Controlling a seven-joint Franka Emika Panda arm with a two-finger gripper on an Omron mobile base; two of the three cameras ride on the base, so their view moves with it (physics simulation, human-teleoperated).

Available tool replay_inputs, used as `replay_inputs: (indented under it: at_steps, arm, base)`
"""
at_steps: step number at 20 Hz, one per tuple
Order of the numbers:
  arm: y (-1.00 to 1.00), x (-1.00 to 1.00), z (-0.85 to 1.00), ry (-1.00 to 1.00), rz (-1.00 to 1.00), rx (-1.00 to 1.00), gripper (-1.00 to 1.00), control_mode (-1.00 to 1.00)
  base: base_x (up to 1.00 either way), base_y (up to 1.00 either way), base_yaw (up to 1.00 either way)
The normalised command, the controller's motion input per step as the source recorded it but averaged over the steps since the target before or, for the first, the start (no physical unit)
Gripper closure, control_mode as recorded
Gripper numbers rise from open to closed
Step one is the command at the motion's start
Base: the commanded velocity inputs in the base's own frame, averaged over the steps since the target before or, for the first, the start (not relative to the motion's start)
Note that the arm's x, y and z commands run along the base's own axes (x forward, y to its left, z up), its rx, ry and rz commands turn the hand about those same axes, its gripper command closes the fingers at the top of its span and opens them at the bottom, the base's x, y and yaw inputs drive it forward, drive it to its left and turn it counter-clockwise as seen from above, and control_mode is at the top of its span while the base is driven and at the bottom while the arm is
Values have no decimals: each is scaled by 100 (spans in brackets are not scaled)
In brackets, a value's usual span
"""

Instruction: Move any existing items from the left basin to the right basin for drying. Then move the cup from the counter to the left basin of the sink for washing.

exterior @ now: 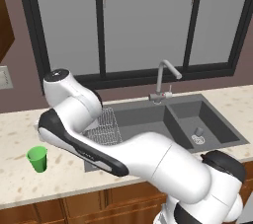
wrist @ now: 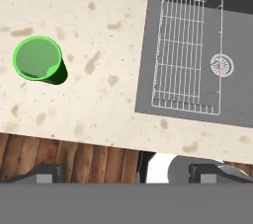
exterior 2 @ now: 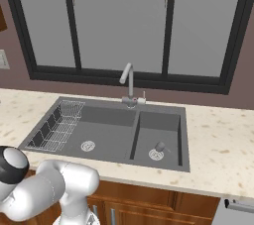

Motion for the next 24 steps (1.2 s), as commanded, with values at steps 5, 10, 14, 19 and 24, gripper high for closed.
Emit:
replay_inputs:
  at_steps: [5, 10, 14, 19, 24]
  arm:
    - [19, 0, -16, 0, 0, 3, -100, -100]
    - [18, 0, -13, 0, 0, 0, -100, -100]
    - [19, 0, -14, 2, 0, 1, -100, -100]
    - [15, 0, -11, 1, 0, 4, -100, -100]
    - [5, 0, -7, 2, 0, 5, -100, -100]
  base:
    - [0, 0, 0]
    - [0, 0, 0]
    - [0, 0, 0]
    - [0, 0, 0]
    - [0, 0, 0]
